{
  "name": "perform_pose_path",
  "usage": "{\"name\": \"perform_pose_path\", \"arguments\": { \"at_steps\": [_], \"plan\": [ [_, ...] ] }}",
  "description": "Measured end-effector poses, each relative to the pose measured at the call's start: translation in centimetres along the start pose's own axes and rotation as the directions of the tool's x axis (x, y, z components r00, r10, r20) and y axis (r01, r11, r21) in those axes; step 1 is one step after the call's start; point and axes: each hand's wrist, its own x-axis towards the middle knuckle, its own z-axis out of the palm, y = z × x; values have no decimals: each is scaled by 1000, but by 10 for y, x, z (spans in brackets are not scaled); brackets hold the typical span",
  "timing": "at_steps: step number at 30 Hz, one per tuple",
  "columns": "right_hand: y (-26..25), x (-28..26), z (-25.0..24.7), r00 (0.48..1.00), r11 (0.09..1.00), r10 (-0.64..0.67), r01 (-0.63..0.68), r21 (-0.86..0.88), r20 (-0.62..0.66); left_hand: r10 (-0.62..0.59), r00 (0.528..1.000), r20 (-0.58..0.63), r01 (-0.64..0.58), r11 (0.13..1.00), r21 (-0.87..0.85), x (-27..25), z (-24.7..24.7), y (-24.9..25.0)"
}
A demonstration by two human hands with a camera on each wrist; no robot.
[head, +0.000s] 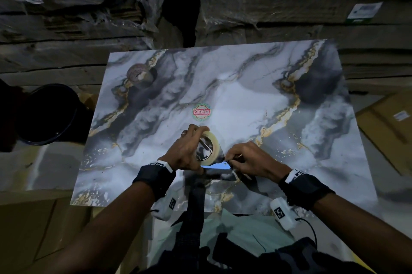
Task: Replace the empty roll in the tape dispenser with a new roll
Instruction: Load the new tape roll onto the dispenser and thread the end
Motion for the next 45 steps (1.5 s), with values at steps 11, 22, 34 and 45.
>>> {"name": "perform_pose_path", "arguments": {
  "at_steps": [11,22,34,45],
  "plan": [
    [-8,29,-4,990,989,13,-34,-143,-144,113,961,-254,-67,981,181,1,-16,-1],
    [-14,40,7,980,990,-16,-13,-142,-200,159,913,-376,-96,979,180,-15,-6,-19],
    [-16,27,33,960,997,46,-63,-51,-277,145,930,-339,-114,987,111,-38,0,-20],
    [-22,15,49,887,952,285,-218,214,-364,226,905,-360,-120,948,294,-45,-8,8]
  ]
}}
